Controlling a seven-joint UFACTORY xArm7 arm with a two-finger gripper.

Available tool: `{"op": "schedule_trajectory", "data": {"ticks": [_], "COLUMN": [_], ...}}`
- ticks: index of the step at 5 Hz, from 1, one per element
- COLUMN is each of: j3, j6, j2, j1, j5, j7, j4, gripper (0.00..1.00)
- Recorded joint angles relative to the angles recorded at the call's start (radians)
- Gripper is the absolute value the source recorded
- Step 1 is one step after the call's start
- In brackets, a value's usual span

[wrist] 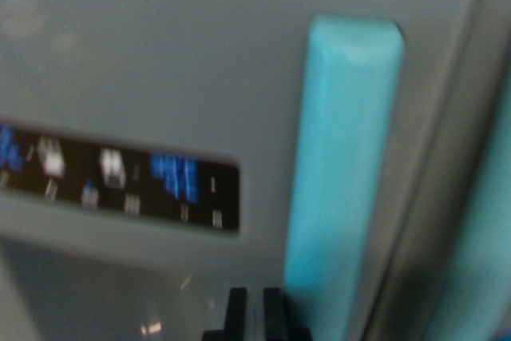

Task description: Close fridge door

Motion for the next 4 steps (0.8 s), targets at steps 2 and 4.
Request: {"op": "schedule_trajectory", "data": {"ticks": [2,4], "j3": [-0.006,-0.008], "j6": [0.000,0.000], "j2": [0.044,0.049], "j1": [0.0000,-0.0001], "j5": [0.0000,0.0000], "j7": [0.000,0.000], "j4": [0.035,0.039], "gripper": [1.00,1.00]}}
